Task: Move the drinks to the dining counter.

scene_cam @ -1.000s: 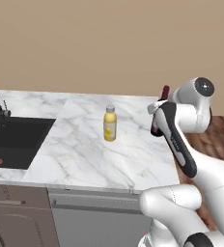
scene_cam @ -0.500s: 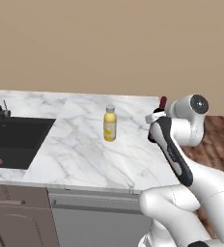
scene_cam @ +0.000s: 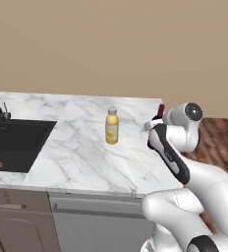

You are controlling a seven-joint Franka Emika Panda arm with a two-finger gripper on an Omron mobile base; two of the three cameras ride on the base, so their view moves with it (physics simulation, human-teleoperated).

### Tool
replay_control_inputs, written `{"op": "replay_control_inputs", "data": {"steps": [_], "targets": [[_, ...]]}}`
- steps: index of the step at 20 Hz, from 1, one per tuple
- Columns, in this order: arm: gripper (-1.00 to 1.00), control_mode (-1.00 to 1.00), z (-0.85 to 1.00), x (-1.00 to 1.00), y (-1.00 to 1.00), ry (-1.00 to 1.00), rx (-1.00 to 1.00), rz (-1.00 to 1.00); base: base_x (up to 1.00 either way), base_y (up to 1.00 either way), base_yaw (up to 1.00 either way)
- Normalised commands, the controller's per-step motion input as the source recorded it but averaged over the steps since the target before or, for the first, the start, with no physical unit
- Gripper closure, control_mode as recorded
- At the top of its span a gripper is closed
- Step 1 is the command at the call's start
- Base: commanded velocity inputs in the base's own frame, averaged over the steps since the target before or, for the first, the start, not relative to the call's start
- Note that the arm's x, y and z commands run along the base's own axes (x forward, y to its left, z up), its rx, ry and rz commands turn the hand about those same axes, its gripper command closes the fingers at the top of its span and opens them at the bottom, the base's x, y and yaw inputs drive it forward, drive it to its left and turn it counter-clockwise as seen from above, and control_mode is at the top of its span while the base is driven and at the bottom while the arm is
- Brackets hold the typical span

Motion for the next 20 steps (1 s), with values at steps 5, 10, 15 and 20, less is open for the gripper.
{"op": "replay_control_inputs", "data": {"steps": [5,10,15,20], "targets": [[1.0,-1.0,-0.23,0.21,0.0,0.04,0.0,0.0,0.0,0.0,0.0],[1.0,-1.0,-0.23,0.21,0.0,0.0,0.0,0.0,0.0,0.0,0.0],[1.0,-1.0,-0.07,0.28,0.0,-0.04,0.0,0.0,0.0,0.0,0.0],[1.0,-1.0,-0.06,0.28,0.0,-0.07,0.0,0.0,0.0,0.0,0.0]]}}
